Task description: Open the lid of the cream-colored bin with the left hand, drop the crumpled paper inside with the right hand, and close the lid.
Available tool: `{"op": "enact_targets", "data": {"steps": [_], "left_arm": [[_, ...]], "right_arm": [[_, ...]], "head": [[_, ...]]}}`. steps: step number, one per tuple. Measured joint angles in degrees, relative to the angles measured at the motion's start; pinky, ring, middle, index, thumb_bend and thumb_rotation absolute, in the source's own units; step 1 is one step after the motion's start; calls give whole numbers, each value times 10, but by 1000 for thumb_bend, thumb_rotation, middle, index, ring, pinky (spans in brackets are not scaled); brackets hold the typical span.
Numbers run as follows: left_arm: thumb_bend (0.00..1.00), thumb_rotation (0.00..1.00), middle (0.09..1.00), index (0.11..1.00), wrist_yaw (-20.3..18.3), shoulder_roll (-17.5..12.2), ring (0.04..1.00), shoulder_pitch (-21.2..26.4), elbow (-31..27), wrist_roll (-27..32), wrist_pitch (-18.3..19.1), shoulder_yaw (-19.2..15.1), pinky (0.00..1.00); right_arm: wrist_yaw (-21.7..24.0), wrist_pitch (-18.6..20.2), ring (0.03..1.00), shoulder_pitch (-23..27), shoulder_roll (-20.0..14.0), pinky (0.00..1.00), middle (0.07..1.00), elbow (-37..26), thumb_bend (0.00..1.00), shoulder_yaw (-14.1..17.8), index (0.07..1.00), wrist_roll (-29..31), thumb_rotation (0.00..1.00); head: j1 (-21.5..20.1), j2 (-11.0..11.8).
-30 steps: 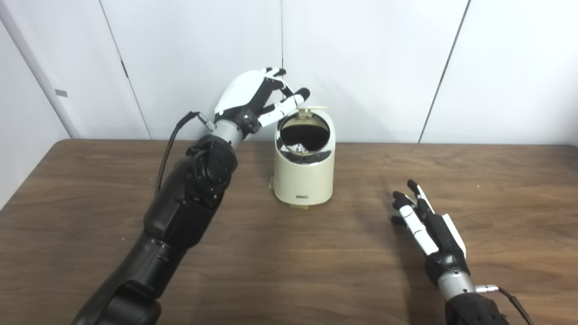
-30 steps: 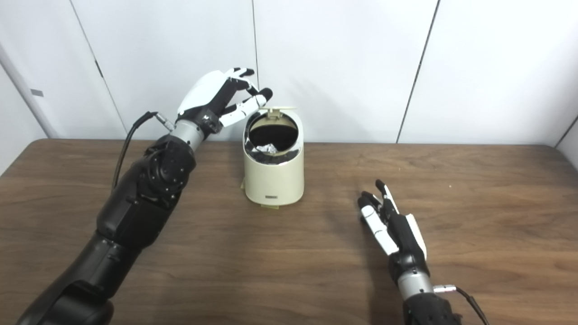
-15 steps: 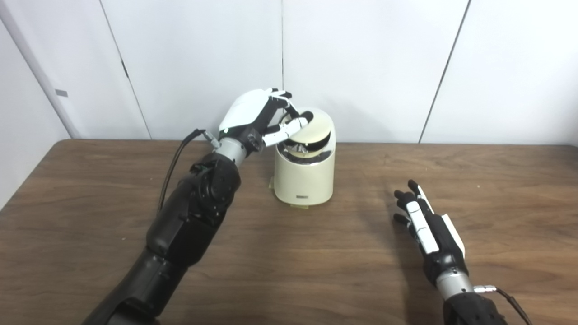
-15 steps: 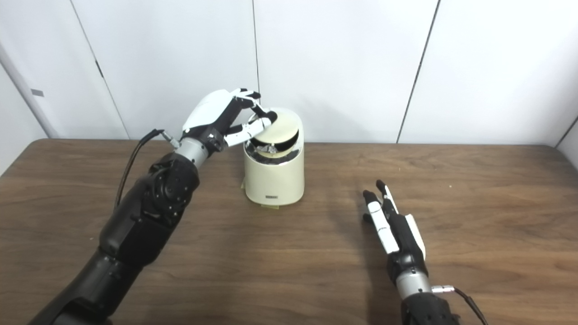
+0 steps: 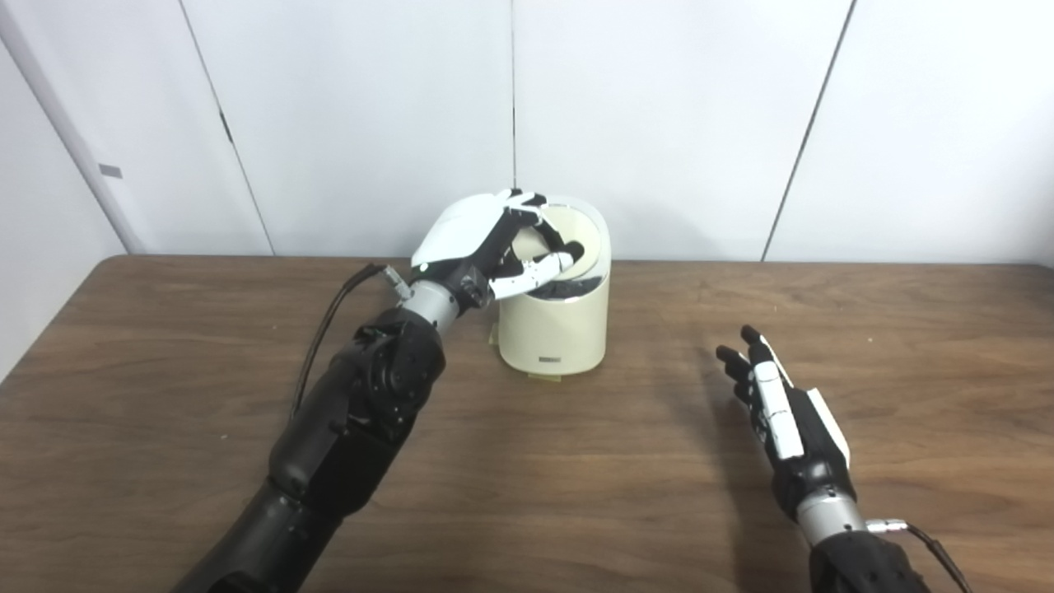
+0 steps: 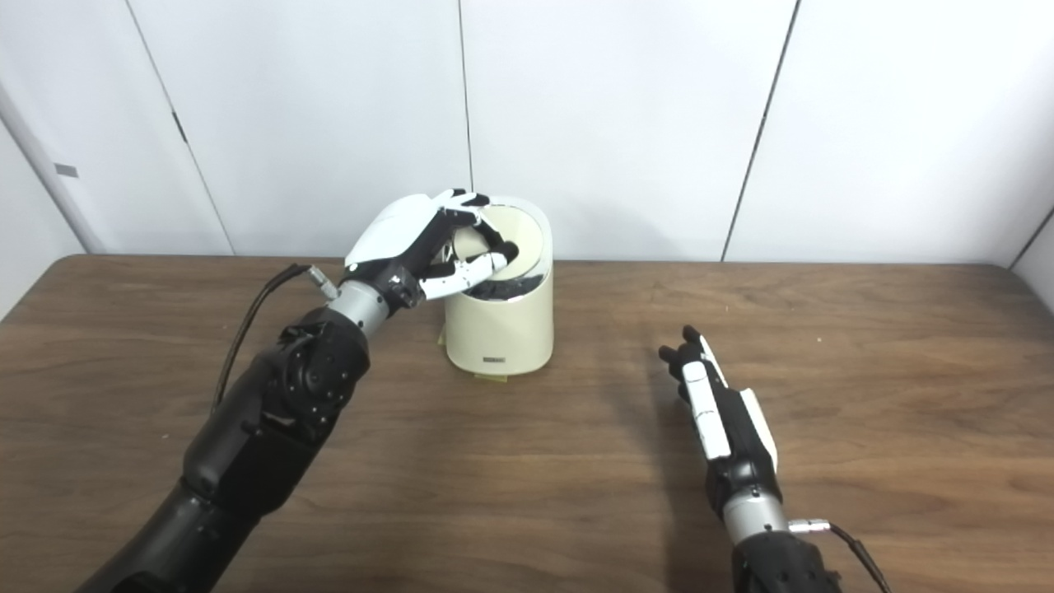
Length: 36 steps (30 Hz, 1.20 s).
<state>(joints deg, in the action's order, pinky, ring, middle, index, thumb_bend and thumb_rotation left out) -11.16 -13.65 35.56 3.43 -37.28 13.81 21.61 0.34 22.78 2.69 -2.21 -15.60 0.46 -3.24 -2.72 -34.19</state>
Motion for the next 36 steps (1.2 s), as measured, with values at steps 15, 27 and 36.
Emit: {"op": "enact_targets", "data": {"steps": [15,27,36], "left_arm": [[486,922,933,662,29,-28,994,-6,-7,-132,-46,60,993],[518,918,937,641,41,-47,999,13,-2,-269,-68,106,1000],[518,937,902,677,39,-39,962,-2,-4,-232,-85,66,973]], "right_arm": [[0,0,945,-1,0,1000,894,-7,563,3,969,9,1000],[1,-1,952,-6,0,1000,902,-16,551,9,977,29,987],[-1,-2,931,-3,0,1000,894,-10,578,12,973,36,981]], "head": [[-4,-6],[-3,-6],[-1,-2]]}}
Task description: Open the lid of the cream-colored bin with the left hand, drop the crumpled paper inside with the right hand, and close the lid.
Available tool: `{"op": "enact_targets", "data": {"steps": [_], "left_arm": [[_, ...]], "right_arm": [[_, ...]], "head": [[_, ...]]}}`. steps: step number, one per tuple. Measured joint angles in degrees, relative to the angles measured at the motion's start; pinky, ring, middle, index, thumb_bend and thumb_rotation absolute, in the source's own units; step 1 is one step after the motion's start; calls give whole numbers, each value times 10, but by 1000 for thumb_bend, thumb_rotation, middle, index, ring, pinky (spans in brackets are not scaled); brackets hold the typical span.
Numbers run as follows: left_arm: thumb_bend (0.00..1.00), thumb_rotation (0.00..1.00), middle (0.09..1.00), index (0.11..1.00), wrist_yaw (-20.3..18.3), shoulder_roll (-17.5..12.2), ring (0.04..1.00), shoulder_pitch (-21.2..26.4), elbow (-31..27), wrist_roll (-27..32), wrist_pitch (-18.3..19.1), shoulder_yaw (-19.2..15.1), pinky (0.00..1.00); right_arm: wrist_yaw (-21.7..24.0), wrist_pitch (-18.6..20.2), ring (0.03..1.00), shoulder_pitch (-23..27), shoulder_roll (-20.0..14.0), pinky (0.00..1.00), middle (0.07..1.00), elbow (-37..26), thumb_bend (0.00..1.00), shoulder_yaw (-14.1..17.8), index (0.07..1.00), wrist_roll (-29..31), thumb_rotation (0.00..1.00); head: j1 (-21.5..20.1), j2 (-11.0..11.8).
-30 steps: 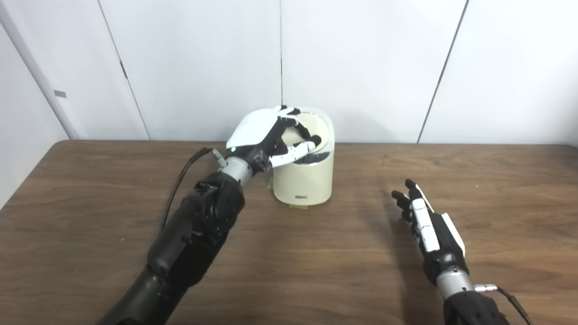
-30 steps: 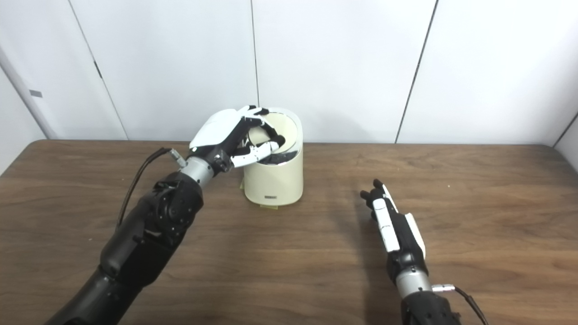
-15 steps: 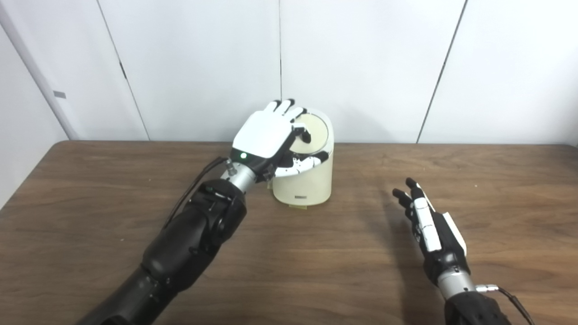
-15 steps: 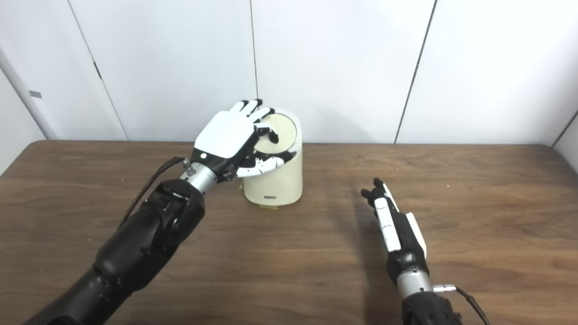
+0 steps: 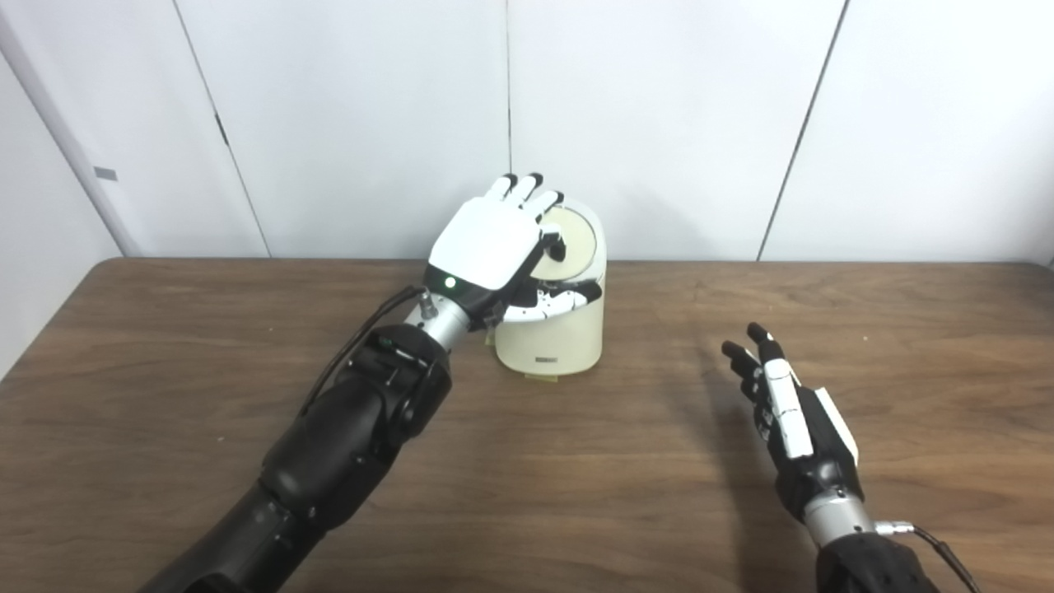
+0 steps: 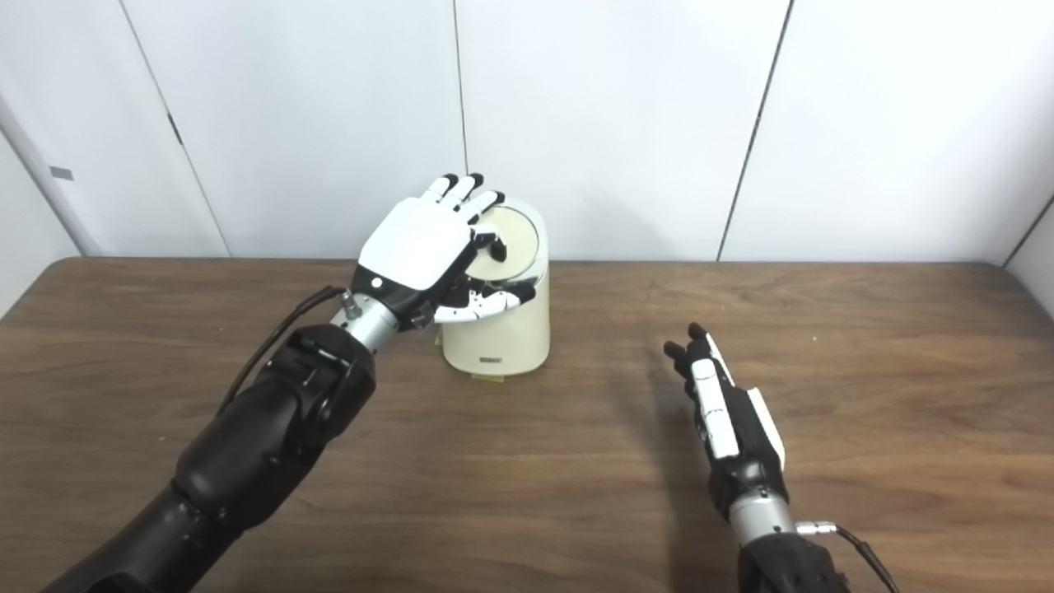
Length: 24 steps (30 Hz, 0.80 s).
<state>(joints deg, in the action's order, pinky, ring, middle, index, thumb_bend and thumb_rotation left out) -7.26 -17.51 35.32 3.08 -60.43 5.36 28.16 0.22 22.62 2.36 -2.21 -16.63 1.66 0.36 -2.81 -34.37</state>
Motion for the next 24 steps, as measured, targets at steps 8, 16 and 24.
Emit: {"op": "enact_targets", "data": {"steps": [8,16,24], "left_arm": [[471,869,881,830,6,29,914,-80,-46,120,-4,-93,865],[411,819,871,917,30,80,890,-137,-128,263,-6,-192,837],[395,817,872,961,70,109,900,-216,-171,359,-21,-269,887]], "right_arm": [[-2,-1,935,1,0,1000,901,8,573,-1,982,-7,993],[-1,-4,950,1,-3,1000,906,14,551,-1,986,-5,992],[4,-6,951,0,-6,1000,913,14,543,1,980,5,980]], "head": [[-1,7],[0,11],[3,9]]}}
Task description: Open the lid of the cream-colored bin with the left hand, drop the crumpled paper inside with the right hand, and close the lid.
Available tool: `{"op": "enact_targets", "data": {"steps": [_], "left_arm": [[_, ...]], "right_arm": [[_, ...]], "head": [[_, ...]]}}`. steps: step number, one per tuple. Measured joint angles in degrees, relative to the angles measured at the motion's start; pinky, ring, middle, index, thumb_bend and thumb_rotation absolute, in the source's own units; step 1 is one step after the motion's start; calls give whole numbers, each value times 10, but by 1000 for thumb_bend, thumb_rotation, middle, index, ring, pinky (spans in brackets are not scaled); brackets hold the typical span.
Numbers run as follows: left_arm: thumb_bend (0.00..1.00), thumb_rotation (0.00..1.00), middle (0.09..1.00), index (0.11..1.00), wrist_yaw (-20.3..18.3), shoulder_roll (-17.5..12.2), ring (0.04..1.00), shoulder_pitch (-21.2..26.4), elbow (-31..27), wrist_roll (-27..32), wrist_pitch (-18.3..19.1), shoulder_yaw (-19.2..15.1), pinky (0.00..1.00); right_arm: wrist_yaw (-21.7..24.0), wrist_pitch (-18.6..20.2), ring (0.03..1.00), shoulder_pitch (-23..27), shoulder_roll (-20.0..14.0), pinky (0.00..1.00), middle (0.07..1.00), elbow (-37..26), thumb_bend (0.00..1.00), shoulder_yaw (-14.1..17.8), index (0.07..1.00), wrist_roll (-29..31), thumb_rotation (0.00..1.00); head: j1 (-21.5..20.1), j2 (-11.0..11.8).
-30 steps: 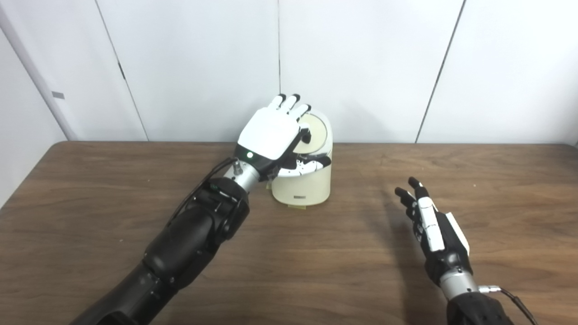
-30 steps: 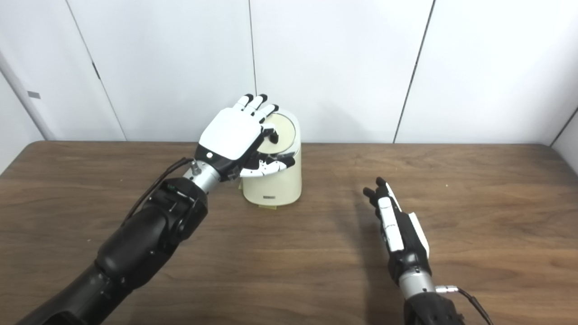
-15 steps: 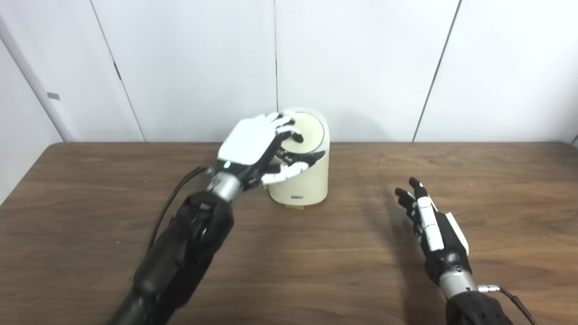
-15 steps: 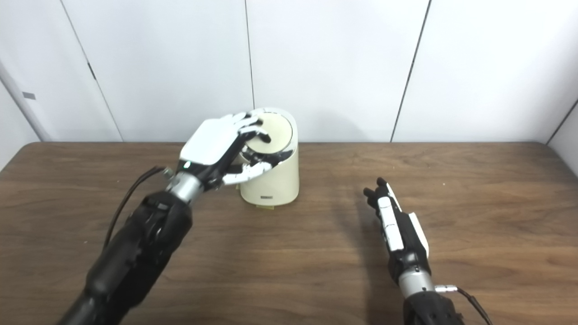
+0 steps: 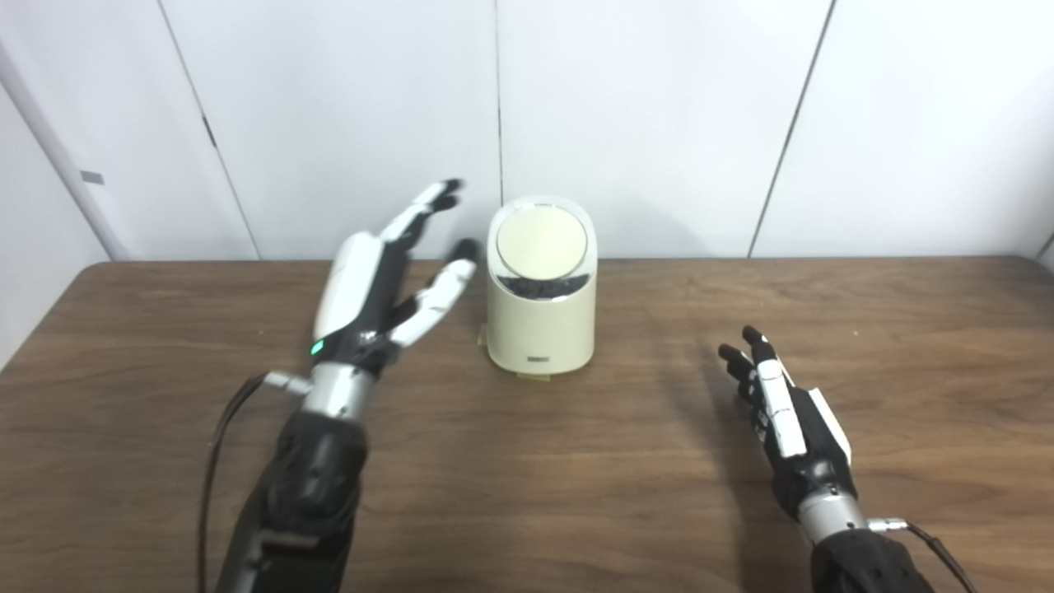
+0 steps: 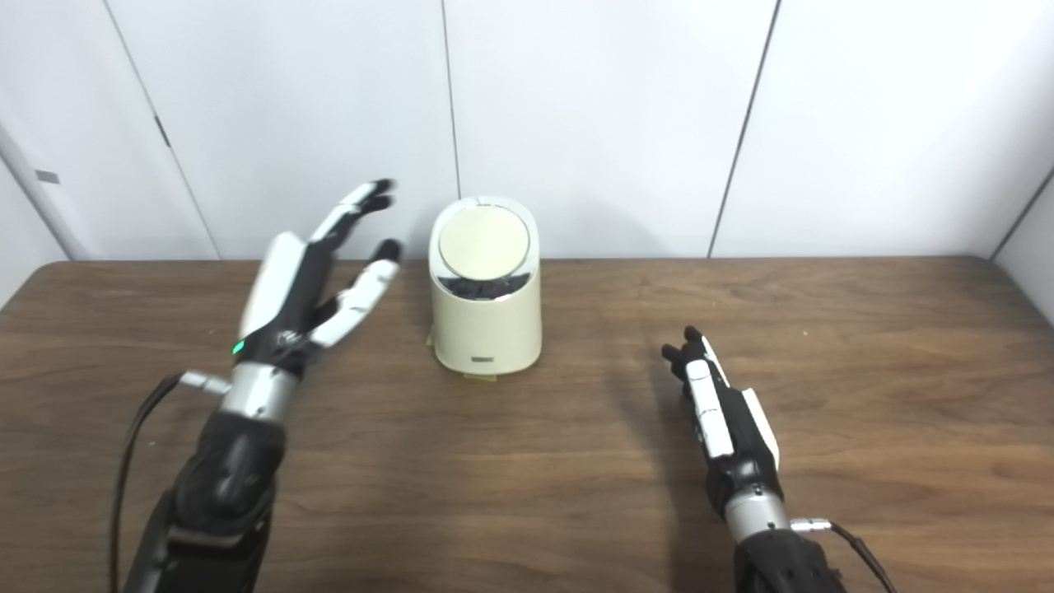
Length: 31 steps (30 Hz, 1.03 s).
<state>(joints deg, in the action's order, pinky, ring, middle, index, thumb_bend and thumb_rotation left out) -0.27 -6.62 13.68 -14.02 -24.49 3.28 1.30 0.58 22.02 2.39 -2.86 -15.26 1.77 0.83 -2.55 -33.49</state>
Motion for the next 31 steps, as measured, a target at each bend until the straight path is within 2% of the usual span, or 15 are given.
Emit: {"op": "enact_targets", "data": {"steps": [5,7,8,10,13,14,16,20,24,31], "left_arm": [[408,865,887,977,4,22,905,-60,-49,64,25,-34,914],[396,890,884,979,4,32,913,-77,-68,86,50,-41,929],[387,899,890,978,2,34,923,-85,-75,94,61,-43,971],[386,887,896,974,-2,39,924,-106,-85,117,81,-47,993],[401,849,918,969,-6,54,932,-134,-85,186,108,-67,979],[409,874,926,973,-6,59,936,-141,-83,203,113,-75,968],[427,912,946,982,-6,64,948,-151,-80,243,118,-89,964],[426,933,963,978,-9,57,957,-156,-56,284,118,-98,959],[408,950,970,989,-20,47,969,-171,-50,296,118,-96,976],[392,998,987,993,-18,47,993,-172,-43,311,118,-96,1000]], "right_arm": [[2,-6,935,-1,-2,1000,912,0,561,0,960,5,939],[3,-7,935,-1,-2,1000,914,0,567,0,962,10,928],[3,-10,941,-1,-2,1000,917,1,567,0,966,12,917],[6,-18,946,-1,0,1000,919,3,563,1,968,21,902],[9,-24,967,-2,1,1000,939,3,589,3,977,32,888],[11,-25,970,-3,1,1000,943,3,598,3,971,36,871],[15,-34,983,-7,2,1000,961,3,606,4,975,46,872],[16,-48,990,-17,6,1000,967,2,622,5,973,52,903],[15,-55,1000,-26,8,1000,979,-1,620,12,977,54,921],[16,-66,1000,-33,5,1000,997,-4,586,23,994,62,949]], "head": [[4,-2],[5,-3],[5,-4],[5,-6],[5,-7],[5,-7],[4,-10],[1,-15],[1,-19],[0,-24]]}}
